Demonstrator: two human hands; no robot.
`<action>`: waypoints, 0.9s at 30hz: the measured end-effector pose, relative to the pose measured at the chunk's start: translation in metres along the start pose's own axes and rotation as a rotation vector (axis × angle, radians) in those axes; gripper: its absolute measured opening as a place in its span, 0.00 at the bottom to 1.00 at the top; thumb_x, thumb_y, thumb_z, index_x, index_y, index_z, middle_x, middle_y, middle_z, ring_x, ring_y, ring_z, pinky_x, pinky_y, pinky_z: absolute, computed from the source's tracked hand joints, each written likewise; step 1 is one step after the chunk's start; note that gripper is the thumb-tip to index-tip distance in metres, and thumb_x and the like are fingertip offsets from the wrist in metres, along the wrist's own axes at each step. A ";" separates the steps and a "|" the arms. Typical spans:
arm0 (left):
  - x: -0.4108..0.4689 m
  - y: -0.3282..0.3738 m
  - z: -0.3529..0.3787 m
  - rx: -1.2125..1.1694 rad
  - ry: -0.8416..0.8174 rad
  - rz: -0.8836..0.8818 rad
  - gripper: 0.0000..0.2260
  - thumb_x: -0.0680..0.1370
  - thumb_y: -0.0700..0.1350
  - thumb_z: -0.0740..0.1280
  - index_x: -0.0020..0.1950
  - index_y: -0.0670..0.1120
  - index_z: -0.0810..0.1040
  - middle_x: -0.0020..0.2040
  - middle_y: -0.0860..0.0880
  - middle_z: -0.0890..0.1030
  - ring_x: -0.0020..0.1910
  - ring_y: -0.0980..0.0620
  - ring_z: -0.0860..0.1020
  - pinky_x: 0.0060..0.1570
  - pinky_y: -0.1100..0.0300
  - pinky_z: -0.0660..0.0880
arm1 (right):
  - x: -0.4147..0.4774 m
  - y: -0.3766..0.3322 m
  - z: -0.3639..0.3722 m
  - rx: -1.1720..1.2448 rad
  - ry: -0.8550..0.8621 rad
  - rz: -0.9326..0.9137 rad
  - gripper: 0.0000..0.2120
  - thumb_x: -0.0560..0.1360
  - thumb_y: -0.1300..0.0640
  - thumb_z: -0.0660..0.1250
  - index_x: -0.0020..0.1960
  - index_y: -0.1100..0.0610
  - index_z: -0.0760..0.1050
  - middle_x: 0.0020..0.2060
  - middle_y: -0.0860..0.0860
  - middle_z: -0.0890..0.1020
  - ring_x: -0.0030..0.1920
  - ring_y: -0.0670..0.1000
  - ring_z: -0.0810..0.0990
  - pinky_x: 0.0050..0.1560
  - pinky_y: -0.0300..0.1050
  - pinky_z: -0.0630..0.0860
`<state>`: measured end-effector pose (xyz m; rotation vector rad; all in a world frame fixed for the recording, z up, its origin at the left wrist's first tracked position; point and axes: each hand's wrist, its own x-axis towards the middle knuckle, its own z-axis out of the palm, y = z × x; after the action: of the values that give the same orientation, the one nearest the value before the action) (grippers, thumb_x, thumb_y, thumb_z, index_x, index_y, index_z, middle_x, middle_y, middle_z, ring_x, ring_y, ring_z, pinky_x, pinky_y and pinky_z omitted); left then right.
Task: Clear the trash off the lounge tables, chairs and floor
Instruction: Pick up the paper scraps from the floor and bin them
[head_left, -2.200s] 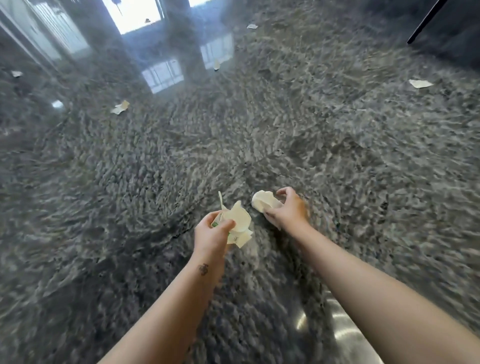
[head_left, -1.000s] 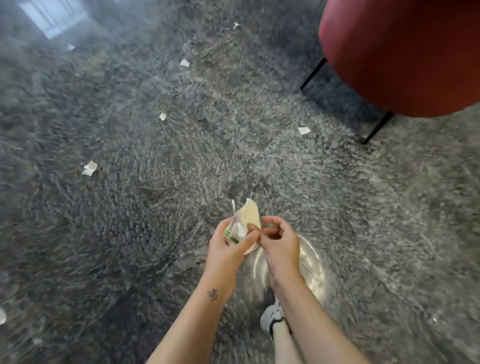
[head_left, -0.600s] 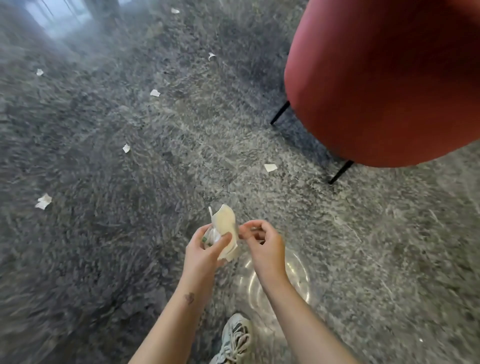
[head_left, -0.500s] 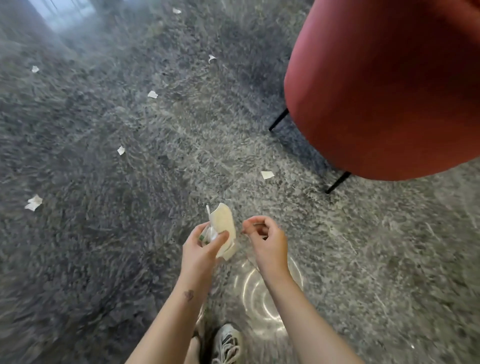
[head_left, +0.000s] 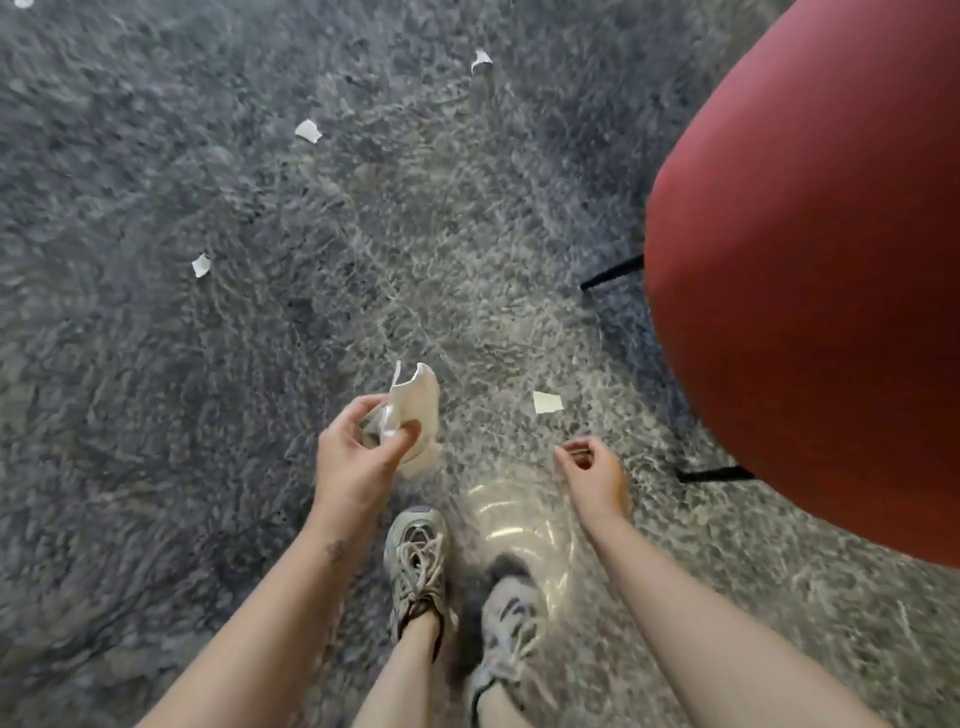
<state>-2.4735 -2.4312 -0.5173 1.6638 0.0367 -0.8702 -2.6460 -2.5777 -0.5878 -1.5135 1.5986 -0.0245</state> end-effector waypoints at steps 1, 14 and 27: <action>0.010 -0.007 0.006 0.017 -0.007 0.003 0.11 0.69 0.36 0.74 0.45 0.50 0.79 0.40 0.48 0.81 0.36 0.56 0.78 0.36 0.62 0.77 | 0.019 0.005 0.004 -0.029 0.004 0.016 0.06 0.73 0.59 0.69 0.47 0.61 0.76 0.39 0.51 0.79 0.40 0.49 0.76 0.34 0.35 0.65; 0.139 -0.153 0.056 0.020 0.070 -0.103 0.13 0.70 0.35 0.72 0.43 0.54 0.79 0.36 0.59 0.81 0.35 0.62 0.77 0.39 0.61 0.77 | 0.212 0.091 0.102 -0.251 0.020 0.091 0.16 0.71 0.60 0.70 0.58 0.57 0.73 0.56 0.55 0.78 0.56 0.55 0.75 0.48 0.41 0.65; 0.140 -0.201 0.067 -0.135 0.173 -0.225 0.13 0.71 0.32 0.71 0.46 0.49 0.76 0.44 0.47 0.80 0.44 0.48 0.78 0.50 0.45 0.78 | 0.236 0.119 0.128 -0.383 0.113 0.156 0.09 0.70 0.59 0.70 0.49 0.58 0.75 0.56 0.57 0.75 0.54 0.57 0.75 0.55 0.47 0.67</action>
<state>-2.5003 -2.4864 -0.7633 1.6238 0.4006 -0.8686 -2.6243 -2.6683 -0.8667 -1.6919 1.8862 0.3045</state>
